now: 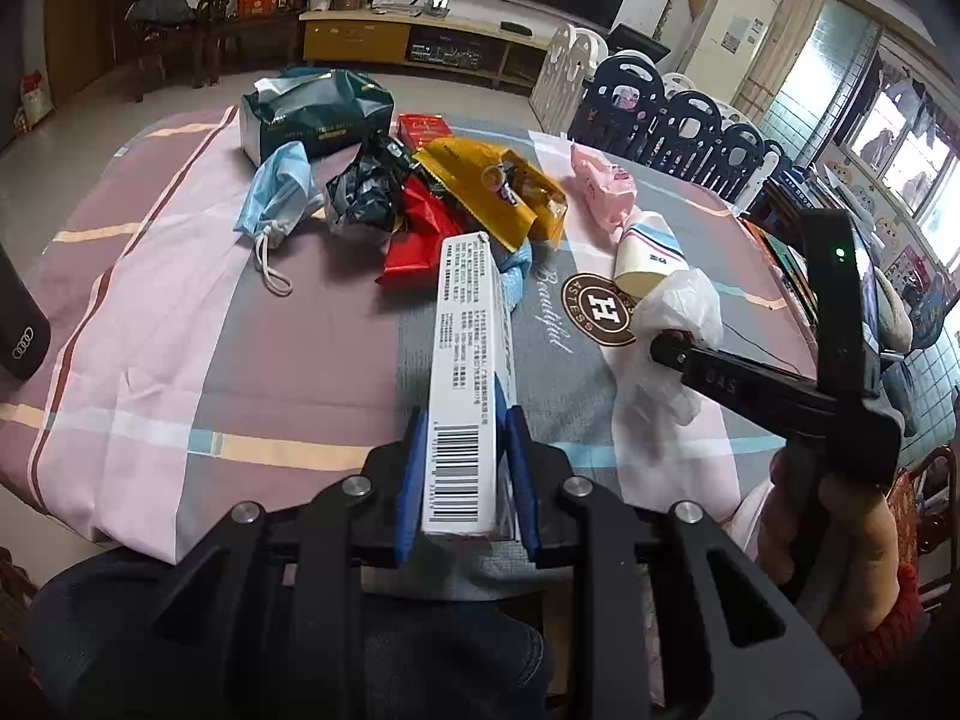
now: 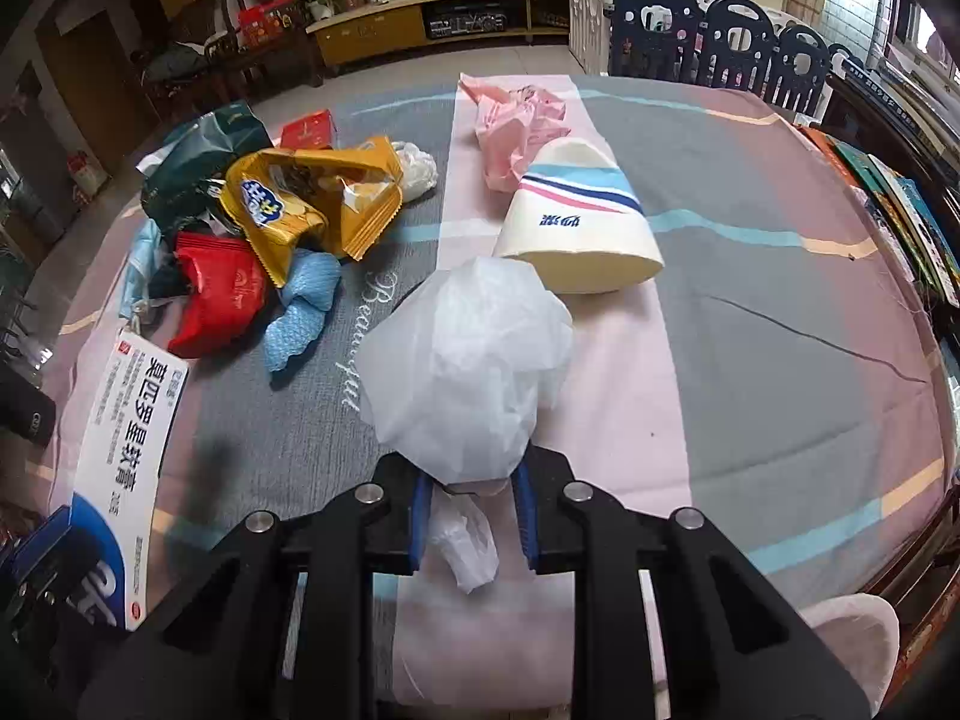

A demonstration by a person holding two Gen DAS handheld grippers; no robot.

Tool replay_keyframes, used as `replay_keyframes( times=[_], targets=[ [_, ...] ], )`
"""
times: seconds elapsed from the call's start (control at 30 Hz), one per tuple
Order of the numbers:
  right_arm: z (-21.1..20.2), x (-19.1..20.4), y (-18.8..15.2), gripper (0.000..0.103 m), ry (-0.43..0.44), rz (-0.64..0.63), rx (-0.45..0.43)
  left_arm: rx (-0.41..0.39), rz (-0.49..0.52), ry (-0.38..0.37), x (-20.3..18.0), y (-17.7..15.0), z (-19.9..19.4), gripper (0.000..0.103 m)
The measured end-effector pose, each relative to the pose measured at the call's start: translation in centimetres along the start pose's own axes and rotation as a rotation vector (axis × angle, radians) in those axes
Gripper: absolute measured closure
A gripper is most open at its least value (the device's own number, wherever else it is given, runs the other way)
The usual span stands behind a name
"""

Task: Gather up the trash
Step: 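Carry both items over the wastebasket and open the right tool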

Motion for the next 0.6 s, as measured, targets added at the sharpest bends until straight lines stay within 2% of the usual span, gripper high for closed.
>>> replay_keyframes(
  times=[0.37, 0.47, 0.6],
  targets=[
    [-13.1, -4.3, -5.8, 0.079, 0.039, 0.017, -0.112, -0.207, 0.152, 0.085, -5.6, 2.0, -9.8, 0.076],
    [-17.1, -5.7, -7.1, 0.079, 0.029, 0.023, -0.164, -0.242, 0.178, 0.062, -7.7, 1.8, -12.5, 0.076],
    [-21.9, -8.0, -8.8, 0.079, -0.029, 0.019, -0.242, -0.285, 0.232, 0.013, -11.2, 0.8, -15.7, 0.076]
  ],
)
Point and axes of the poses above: each gripper's, at about its wrist camera, not at the fingertips, and z roughly the way its jaws point, x to its left, y to its top, the point moved 9 cm from there along z, roughly the way its jaws point
